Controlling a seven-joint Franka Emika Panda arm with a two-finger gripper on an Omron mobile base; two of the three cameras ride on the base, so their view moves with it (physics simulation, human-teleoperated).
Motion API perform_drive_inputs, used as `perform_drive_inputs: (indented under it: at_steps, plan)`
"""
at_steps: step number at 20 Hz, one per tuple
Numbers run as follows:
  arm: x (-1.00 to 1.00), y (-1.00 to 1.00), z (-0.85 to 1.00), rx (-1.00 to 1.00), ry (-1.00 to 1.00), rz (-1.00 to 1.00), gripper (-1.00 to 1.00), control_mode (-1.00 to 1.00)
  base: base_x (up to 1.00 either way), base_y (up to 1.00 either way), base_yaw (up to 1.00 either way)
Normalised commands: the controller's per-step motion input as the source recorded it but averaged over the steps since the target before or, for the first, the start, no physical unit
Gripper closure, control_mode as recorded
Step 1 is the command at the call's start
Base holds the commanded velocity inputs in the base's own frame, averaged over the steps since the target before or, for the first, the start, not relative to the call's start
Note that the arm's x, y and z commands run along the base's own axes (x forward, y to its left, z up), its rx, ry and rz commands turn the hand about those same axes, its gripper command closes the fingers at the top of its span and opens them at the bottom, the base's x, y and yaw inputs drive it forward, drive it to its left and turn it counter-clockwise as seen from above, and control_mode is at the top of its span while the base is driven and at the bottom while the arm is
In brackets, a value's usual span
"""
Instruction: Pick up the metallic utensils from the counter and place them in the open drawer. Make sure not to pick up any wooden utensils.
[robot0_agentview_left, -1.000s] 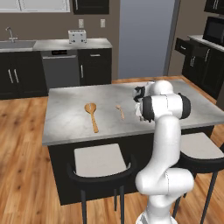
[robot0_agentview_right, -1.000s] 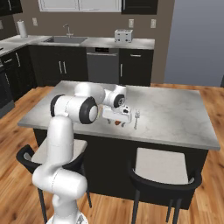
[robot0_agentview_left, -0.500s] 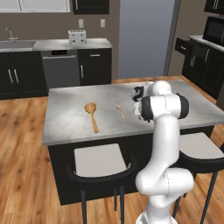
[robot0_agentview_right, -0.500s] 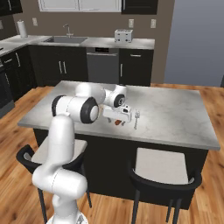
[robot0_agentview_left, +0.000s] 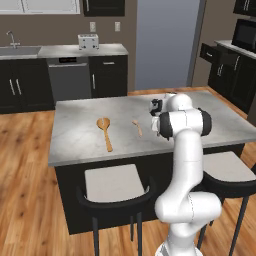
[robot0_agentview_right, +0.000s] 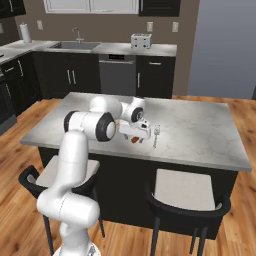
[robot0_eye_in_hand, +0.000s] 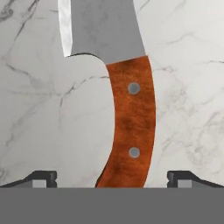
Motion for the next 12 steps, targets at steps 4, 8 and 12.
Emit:
perform_drive_inputs:
  at_steps: [4,8,12]
  plan:
    - [0.06,0.00,-0.29,0.00,0.01,0.00,-1.00,-1.00,0.00,0.00,0.00]
    - [0.00,-0.01,-0.49,0.00,0.02,-0.01,-1.00,-1.00,0.00,0.00,0.00]
    - [-0.01,0.00,-0.16,0.00,0.02,0.00,-1.00,-1.00,0.00,0.00,0.00]
